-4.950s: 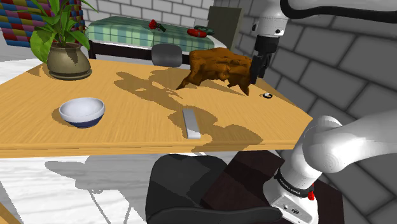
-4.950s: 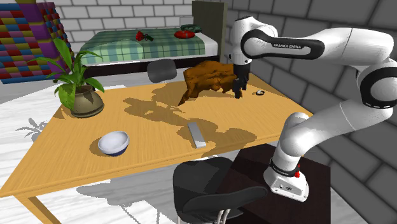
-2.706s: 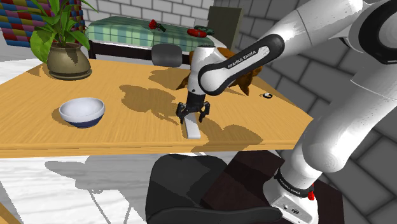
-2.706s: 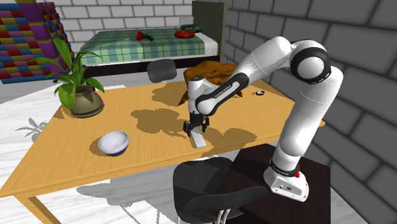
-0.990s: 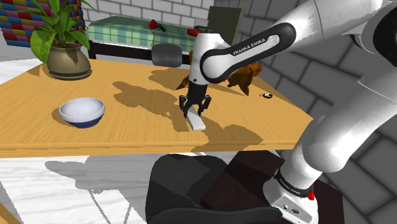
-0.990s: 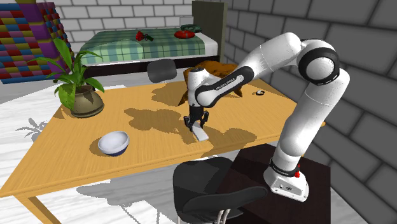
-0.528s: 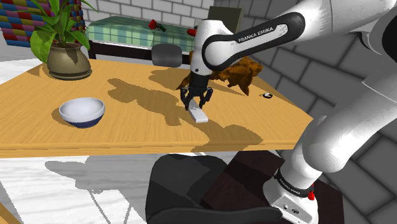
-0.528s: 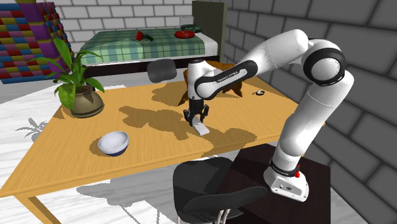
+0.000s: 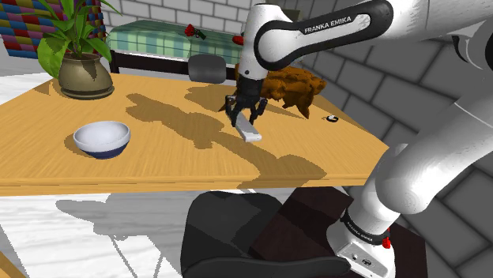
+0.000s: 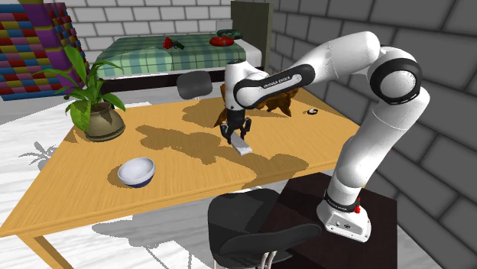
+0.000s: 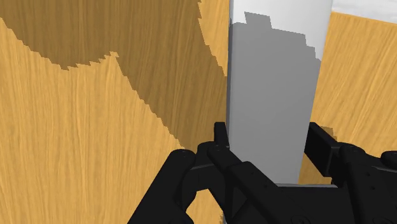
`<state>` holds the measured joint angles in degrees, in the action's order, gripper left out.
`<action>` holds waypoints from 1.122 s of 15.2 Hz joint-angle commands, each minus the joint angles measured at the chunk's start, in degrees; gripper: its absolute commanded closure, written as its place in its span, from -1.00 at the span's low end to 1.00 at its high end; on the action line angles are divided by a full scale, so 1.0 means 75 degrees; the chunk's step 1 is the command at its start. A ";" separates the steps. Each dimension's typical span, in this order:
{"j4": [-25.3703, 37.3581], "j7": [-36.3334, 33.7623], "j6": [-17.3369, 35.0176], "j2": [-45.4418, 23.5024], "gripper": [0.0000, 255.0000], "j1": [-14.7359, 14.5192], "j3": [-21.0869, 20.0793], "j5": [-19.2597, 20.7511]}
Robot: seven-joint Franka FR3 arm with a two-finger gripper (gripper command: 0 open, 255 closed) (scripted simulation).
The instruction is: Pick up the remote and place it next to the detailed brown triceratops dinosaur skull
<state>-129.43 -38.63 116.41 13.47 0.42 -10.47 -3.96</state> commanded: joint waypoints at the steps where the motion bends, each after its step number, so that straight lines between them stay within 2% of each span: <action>1: 0.0150 -0.0001 -0.0211 0.0060 1.00 0.0001 0.0008 -0.0004; 17: 0.1588 -0.0019 -0.1868 0.0281 1.00 0.0023 0.0072 0.0011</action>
<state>-118.40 -38.79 103.38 15.48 0.57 -9.99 -3.89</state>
